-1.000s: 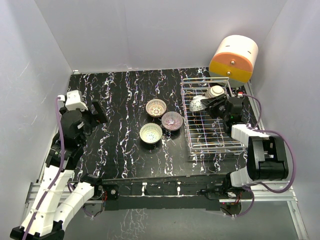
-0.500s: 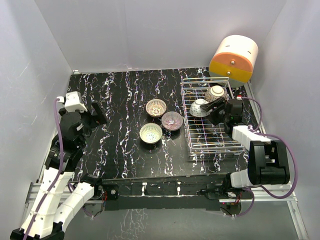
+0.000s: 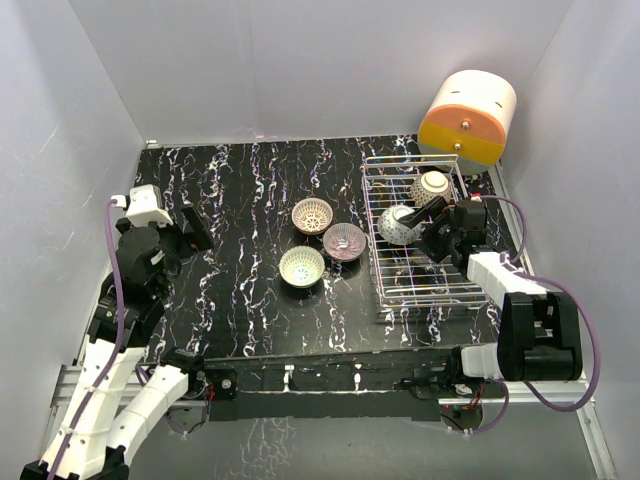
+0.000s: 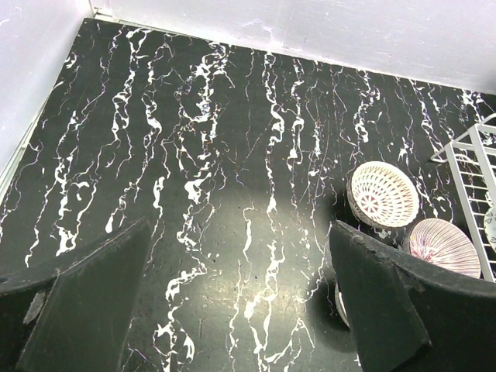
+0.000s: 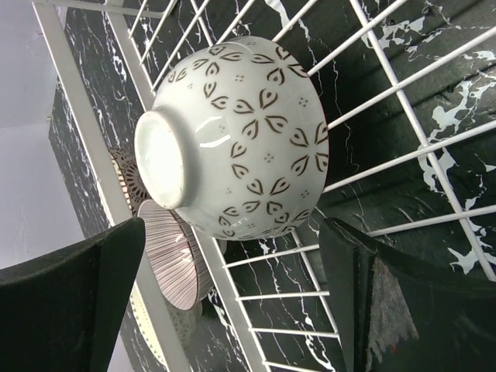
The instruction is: Load the bowls into the dish rack
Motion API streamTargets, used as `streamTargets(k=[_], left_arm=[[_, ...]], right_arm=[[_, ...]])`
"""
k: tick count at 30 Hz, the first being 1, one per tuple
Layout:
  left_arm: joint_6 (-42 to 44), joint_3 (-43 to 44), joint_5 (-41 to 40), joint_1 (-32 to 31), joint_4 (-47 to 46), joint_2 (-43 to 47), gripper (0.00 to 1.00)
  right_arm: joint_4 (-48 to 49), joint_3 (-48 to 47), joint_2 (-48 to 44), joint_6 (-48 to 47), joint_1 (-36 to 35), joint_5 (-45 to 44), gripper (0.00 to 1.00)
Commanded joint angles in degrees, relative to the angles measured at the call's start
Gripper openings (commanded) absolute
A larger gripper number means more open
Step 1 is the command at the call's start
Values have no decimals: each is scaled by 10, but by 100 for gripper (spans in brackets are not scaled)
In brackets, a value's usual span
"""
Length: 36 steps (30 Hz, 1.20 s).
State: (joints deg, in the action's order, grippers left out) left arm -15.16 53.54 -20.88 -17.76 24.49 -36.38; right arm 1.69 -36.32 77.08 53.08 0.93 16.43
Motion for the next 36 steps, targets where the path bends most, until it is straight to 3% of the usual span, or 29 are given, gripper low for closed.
streamTargets(k=[1,14,26,36], left_arm=[[11,5,7,-2,-2,8,97],[19,7,18,-2,-3,9,97],[17,11,22,-2,-6,-12,97],[19,17,22,-2,-1,-22,97]], right_arm=[[-40,-43,-33,-43,4,-10,99],[-185,-166,-75,-208,-5,-54,99],[-296,-308,45,-370,-121,-206,99],[-305,-353,100,-406,-167,-302,98]])
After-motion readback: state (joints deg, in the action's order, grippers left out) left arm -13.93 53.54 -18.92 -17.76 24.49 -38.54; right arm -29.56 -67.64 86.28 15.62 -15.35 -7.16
